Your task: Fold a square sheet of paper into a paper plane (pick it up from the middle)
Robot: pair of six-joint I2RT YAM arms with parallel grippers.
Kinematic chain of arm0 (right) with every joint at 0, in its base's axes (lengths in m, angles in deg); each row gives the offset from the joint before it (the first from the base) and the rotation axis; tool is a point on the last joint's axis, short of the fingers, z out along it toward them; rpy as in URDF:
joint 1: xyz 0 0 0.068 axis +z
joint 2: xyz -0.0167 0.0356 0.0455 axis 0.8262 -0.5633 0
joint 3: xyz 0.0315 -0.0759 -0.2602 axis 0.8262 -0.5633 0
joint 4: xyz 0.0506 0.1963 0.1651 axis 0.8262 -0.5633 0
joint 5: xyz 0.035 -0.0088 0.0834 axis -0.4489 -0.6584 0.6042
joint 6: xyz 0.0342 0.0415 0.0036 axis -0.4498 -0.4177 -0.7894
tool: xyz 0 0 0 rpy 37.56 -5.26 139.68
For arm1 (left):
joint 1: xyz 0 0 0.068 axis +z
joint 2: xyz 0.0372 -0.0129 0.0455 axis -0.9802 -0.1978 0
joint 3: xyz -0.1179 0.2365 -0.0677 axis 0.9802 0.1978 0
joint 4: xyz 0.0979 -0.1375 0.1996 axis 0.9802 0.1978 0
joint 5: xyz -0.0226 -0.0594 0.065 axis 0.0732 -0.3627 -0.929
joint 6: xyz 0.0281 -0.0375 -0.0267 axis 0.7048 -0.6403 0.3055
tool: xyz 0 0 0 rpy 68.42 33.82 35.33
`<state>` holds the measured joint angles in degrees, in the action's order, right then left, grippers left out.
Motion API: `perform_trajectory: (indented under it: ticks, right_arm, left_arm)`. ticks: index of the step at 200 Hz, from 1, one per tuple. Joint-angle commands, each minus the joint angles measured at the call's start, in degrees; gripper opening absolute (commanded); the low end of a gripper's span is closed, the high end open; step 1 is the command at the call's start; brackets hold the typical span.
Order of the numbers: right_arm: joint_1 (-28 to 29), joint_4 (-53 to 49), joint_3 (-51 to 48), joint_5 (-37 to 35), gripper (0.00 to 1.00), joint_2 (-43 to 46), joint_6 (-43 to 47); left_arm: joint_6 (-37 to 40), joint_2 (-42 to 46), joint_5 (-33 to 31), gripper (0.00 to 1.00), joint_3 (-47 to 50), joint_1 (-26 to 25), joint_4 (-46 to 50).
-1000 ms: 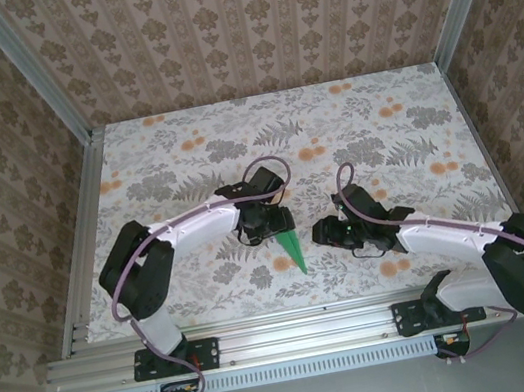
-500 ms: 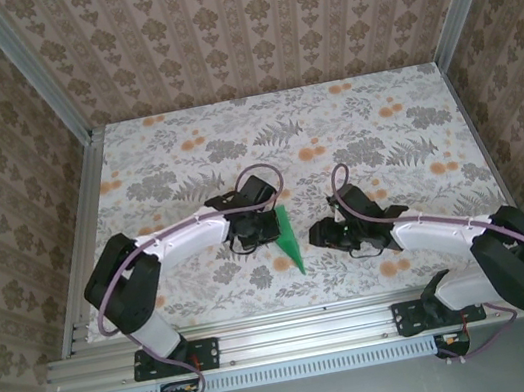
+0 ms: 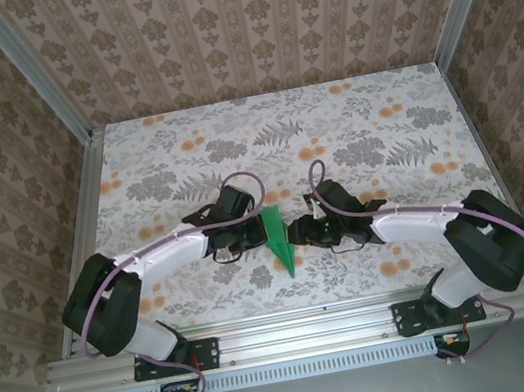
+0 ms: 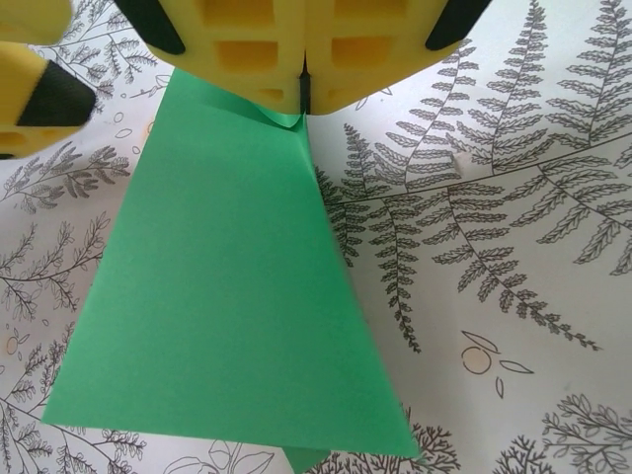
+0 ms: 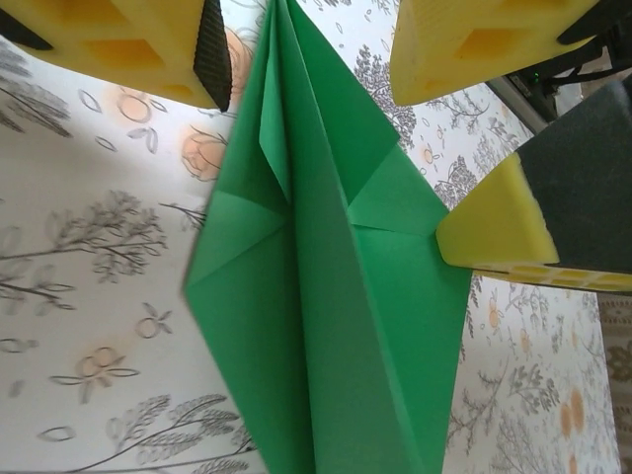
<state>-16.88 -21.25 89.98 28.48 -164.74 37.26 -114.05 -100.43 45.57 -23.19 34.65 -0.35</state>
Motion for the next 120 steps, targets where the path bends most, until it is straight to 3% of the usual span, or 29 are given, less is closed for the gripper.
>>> perform_trajectory:
  ticks: [1,120]
  right_arm:
    - [1.34,1.7,3.27,2.43,0.48,-3.38,0.51]
    - [2.74,1.99,5.55,-0.42,0.57,-9.69,0.11]
  left_arm:
    - [2.06,1.73,1.77,0.0,1.16,0.68,-2.32]
    - [2.51,1.57,2.84,0.0,2.25,1.62,-2.39]
